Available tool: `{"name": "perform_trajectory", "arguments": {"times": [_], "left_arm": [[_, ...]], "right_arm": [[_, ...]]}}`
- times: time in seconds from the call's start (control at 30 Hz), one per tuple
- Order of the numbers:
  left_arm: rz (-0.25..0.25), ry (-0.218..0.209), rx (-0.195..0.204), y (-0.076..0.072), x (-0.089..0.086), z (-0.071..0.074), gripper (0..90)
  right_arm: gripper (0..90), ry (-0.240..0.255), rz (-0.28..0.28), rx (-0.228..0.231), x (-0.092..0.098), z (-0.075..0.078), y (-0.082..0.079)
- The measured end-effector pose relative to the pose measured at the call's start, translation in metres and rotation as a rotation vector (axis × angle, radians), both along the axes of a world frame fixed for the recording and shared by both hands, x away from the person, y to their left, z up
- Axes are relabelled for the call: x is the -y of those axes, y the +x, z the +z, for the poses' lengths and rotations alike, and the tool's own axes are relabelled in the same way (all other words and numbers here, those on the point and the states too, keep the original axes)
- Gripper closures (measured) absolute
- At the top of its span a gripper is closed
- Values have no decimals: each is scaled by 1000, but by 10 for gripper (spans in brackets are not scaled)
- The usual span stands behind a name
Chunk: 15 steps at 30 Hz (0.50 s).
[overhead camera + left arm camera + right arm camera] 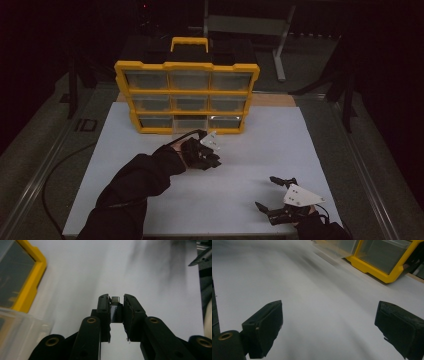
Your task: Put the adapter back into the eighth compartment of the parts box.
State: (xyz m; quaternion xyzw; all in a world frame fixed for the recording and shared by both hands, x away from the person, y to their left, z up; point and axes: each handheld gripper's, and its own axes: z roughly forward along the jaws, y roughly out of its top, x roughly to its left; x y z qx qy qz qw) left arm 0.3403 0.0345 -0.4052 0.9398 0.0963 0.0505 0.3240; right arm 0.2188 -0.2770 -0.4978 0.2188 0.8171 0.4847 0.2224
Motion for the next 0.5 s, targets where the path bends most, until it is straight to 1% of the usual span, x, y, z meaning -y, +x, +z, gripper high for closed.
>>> {"name": "perform_trajectory", "arguments": {"times": [0.33, 0.4, 0.5], "left_arm": [[16, -6, 7, 6, -5, 8, 755], [22, 0, 18, 8, -7, 11, 756], [36, -10, 19, 11, -9, 15, 755]], "right_arm": [[81, 0, 1, 2, 0, 0, 0], [81, 0, 1, -2, 0, 0, 0], [81, 0, 0, 0, 0, 0, 0]]}}
